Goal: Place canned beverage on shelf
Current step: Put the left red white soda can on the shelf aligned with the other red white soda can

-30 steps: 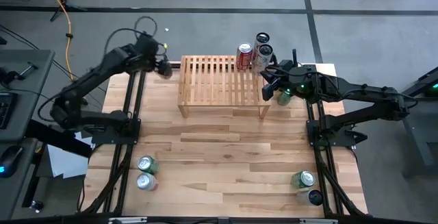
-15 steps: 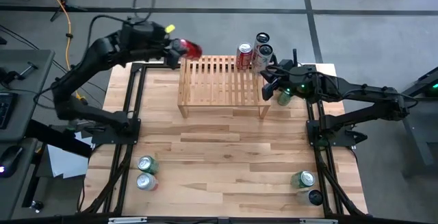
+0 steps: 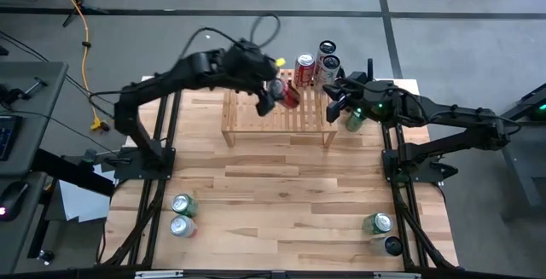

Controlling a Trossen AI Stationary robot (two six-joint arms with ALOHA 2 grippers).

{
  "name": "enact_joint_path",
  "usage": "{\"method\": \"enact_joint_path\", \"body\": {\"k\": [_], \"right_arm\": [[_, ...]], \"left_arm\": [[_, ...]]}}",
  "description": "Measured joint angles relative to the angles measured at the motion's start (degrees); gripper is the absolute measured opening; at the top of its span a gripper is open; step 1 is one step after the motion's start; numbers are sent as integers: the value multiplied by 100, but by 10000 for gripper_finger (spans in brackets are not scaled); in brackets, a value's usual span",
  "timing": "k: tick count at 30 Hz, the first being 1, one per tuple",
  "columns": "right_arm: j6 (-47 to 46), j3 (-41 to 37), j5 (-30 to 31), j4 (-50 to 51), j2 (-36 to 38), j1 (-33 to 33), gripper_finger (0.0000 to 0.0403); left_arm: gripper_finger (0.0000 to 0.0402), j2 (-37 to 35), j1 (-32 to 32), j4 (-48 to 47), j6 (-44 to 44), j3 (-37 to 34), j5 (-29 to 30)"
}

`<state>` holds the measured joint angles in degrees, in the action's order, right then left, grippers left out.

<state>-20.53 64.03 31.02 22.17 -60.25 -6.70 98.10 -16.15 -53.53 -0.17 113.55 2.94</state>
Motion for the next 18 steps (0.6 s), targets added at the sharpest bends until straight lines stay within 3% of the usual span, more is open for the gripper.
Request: {"method": "enact_joint_path", "body": {"k": [7, 18], "right_arm": [[0, 0, -241, -37, 0, 0, 0], [0, 0, -253, -41, 0, 0, 0]], "left_arm": [[275, 456, 6, -161, -167, 12, -79], [275, 569, -108, -294, -309, 9, 33]]}}
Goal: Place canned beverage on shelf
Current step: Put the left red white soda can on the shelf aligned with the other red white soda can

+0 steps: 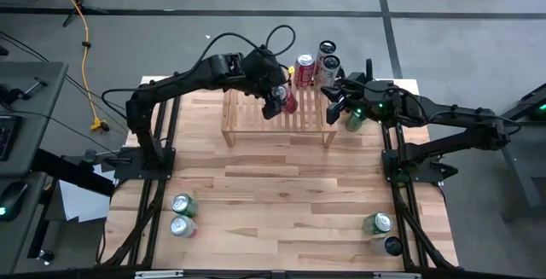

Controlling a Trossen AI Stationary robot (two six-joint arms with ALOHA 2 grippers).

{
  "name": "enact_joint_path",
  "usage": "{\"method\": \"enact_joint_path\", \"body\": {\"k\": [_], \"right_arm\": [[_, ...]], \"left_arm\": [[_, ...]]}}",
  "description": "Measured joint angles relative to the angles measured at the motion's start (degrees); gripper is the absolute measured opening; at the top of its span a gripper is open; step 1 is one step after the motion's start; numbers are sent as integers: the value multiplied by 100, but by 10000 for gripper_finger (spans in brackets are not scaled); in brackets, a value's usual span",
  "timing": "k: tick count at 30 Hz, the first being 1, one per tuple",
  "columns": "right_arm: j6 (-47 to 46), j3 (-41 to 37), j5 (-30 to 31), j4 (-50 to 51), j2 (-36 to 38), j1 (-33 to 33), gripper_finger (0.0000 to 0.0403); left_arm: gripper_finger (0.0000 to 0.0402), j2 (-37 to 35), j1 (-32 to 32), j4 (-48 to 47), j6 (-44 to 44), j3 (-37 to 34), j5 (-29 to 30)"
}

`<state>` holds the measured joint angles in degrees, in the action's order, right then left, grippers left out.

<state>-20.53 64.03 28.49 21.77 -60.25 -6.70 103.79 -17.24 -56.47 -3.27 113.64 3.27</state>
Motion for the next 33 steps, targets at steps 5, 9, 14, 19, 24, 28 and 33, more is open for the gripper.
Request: {"method": "enact_joint_path", "body": {"k": [5, 9, 14, 19, 24, 28, 33], "right_arm": [[0, 0, 0, 1, 0, 0, 0], [0, 0, 0, 1, 0, 0, 0], [0, 0, 0, 1, 0, -1, 0], [-17, 0, 0, 1, 0, -2, 0], [-19, 0, 0, -1, 0, -2, 0], [-10, 0, 0, -1, 0, 0, 0], [-3, 0, 0, 0, 0, 0, 0]], "left_arm": [[307, 0, -43, 24, -2, -2, 0], [331, 32, -81, 69, -90, 0, -1], [331, 143, -129, 117, -94, 9, -3], [331, 229, -160, 128, -92, -6, 14], [331, 207, -232, 142, -107, -6, 129], [332, 155, -281, 139, -138, -6, 194], [332, 12, -314, 132, -144, -6, 221]]}}
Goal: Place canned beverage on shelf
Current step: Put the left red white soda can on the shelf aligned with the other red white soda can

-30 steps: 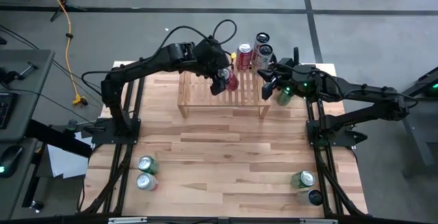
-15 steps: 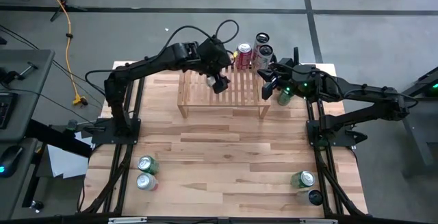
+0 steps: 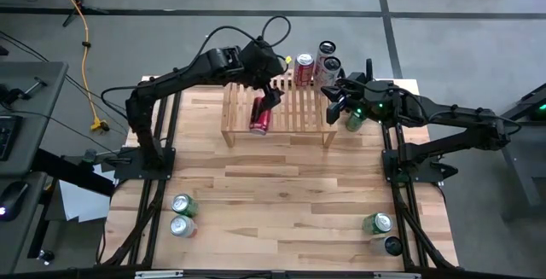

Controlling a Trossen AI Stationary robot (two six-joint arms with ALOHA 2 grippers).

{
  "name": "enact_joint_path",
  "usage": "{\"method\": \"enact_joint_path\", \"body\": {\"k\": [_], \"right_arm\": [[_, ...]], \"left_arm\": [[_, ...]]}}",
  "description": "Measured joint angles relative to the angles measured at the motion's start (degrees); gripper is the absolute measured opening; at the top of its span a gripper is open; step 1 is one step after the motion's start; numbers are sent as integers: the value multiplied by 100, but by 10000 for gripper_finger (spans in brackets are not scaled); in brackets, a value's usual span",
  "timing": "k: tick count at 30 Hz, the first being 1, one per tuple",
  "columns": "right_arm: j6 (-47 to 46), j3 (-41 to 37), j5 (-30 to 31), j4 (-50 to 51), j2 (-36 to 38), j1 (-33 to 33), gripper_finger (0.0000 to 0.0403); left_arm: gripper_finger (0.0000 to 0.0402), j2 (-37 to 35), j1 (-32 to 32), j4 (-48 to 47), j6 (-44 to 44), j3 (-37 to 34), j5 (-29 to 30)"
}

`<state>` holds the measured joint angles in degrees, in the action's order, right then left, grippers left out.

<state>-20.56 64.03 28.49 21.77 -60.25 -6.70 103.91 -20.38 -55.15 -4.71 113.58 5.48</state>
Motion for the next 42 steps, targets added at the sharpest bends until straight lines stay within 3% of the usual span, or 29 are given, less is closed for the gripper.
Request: {"method": "enact_joint_path", "body": {"k": [11, 21, 26, 34, 37, 42], "right_arm": [[3, 0, 2, -1, 0, -1, 0], [-27, 0, 2, 1, 0, -1, 0], [-38, 0, 2, 13, 0, -1, 0], [-39, 0, 2, 16, 0, 0, 0], [-39, 0, 2, 16, 0, -2, 0], [-41, 0, -81, 14, 0, -1, 0]], "left_arm": [[333, -294, -2, -22, 311, 0, 191], [333, -620, 0, -187, 1340, -79, 842], [333, -1084, 31, -95, 2155, -958, 1289], [333, -2625, 224, 817, 4151, -2910, 1614], [333, -2912, 436, 1212, 4576, -3186, 1651], [333, -2728, 755, 1398, 4830, -3202, 1672]]}}
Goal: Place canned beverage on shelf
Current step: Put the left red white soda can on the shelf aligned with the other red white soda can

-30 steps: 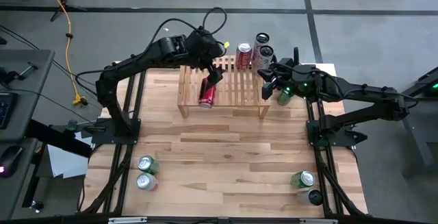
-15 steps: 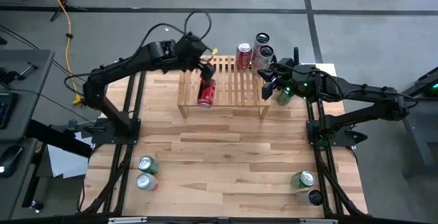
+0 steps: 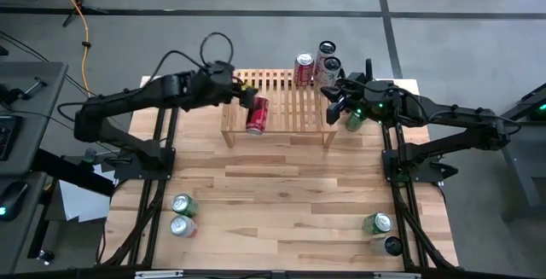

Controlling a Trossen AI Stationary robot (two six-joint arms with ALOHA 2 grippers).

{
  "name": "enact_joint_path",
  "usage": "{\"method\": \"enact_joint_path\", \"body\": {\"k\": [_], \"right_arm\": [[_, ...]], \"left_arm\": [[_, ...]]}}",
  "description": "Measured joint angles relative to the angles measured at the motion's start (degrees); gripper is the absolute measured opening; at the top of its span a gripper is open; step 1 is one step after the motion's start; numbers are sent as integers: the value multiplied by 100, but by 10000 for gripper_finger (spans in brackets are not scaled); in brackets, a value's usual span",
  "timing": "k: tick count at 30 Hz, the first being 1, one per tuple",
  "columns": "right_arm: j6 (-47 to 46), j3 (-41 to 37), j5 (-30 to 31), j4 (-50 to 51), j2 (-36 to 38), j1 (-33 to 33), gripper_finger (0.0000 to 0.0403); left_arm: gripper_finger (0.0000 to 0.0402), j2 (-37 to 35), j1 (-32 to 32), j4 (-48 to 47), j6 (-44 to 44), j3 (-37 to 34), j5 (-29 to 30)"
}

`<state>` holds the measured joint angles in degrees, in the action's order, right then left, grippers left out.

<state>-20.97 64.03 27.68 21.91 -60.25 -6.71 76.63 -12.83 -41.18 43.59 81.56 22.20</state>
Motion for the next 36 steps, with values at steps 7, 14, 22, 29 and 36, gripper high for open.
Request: {"method": "enact_joint_path", "body": {"k": [7, 14, 22, 29, 36], "right_arm": [[2, 0, -22, 0, 0, -2, 0], [11, 0, -21, 2, 0, -2, 0], [33, 0, -22, 2, 0, -4, 0], [34, 0, -20, 2, -2, -4, 0], [31, 0, -20, 4, 0, -4, 0]], "left_arm": [[333, 611, 213, -216, 377, -5, -16], [333, 1048, 200, -218, 420, -4, -213], [333, 1369, 158, -375, 270, 14, -231], [333, 1662, 97, -637, -15, 6, -417], [333, 1835, 47, -753, -217, 33, -570]]}}
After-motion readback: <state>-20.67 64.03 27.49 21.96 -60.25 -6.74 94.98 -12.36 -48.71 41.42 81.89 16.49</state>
